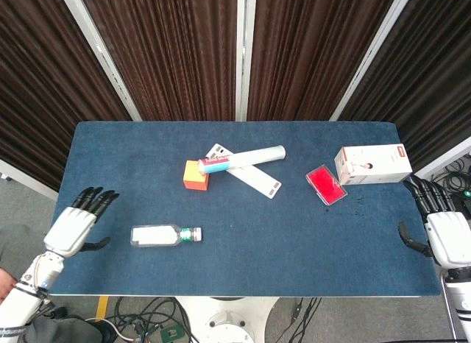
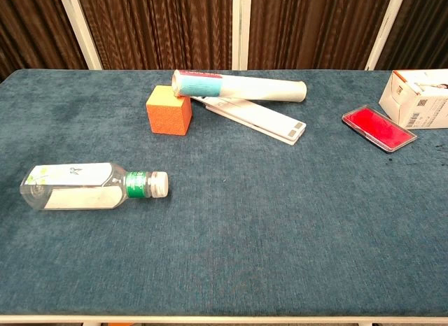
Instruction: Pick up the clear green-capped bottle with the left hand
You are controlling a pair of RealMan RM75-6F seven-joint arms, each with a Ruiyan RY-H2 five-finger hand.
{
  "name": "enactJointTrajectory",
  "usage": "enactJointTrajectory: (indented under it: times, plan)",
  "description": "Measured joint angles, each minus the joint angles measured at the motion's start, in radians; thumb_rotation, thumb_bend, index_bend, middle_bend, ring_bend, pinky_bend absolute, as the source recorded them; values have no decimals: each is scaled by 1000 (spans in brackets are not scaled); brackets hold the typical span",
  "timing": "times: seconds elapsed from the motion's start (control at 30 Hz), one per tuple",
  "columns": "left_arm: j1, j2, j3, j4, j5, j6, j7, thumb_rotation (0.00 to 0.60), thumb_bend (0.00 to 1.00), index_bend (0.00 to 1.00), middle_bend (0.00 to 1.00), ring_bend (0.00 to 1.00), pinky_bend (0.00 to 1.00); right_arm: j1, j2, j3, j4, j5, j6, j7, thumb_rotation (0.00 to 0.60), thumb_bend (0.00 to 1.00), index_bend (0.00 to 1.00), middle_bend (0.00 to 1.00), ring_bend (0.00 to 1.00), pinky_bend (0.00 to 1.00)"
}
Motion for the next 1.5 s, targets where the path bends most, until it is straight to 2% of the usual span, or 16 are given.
enactJointTrajectory:
  times: [0.17, 0.33, 0.6, 0.73, 0.93, 1.13, 1.23, 1.27, 1.33, 1.4, 1.5]
  plan:
    - [-88, -70, 0, -9, -55, -161, 5, 600, 175, 75, 61, 0, 0, 7, -7, -1, 13, 9, -17, 8, 600, 398, 0, 0, 0, 0]
    - [-132, -169, 8, -7, -122, -227, 68, 600, 174, 102, 101, 16, 13, 16, -17, -4, 25, 18, -40, 16, 600, 398, 0, 0, 0, 0]
    - [-144, -338, 0, 66, -236, -214, 225, 600, 175, 208, 205, 132, 191, 26, -23, -8, 36, 22, -57, 22, 600, 398, 0, 0, 0, 0]
    - [-141, -394, -9, 108, -304, -187, 300, 600, 176, 236, 224, 149, 208, 26, -24, -10, 37, 27, -61, 23, 600, 397, 0, 0, 0, 0]
    - [-134, -424, -6, 123, -369, -155, 378, 600, 176, 238, 240, 164, 238, 28, -26, -11, 35, 27, -63, 19, 600, 398, 0, 0, 0, 0]
    - [-129, -437, 5, 131, -380, -143, 372, 600, 181, 269, 277, 202, 278, 27, -26, -13, 31, 29, -64, 15, 600, 398, 0, 0, 0, 0]
    - [-130, -444, 6, 142, -376, -140, 358, 600, 215, 331, 333, 256, 354, 27, -26, -14, 29, 28, -62, 13, 600, 398, 0, 0, 0, 0]
    - [-130, -446, 6, 145, -371, -136, 350, 600, 254, 374, 378, 299, 413, 27, -25, -14, 28, 27, -62, 12, 600, 398, 0, 0, 0, 0]
    - [-128, -452, 6, 157, -356, -128, 322, 600, 325, 424, 433, 350, 465, 27, -23, -15, 25, 26, -62, 10, 600, 398, 0, 0, 0, 0]
    - [-129, -455, 6, 167, -340, -125, 285, 600, 392, 461, 473, 387, 483, 28, -19, -14, 21, 23, -61, 8, 600, 398, 0, 0, 0, 0]
    - [-131, -453, 5, 181, -308, -124, 198, 600, 438, 482, 495, 408, 500, 32, -8, -14, 10, 13, -62, 8, 600, 398, 0, 0, 0, 0]
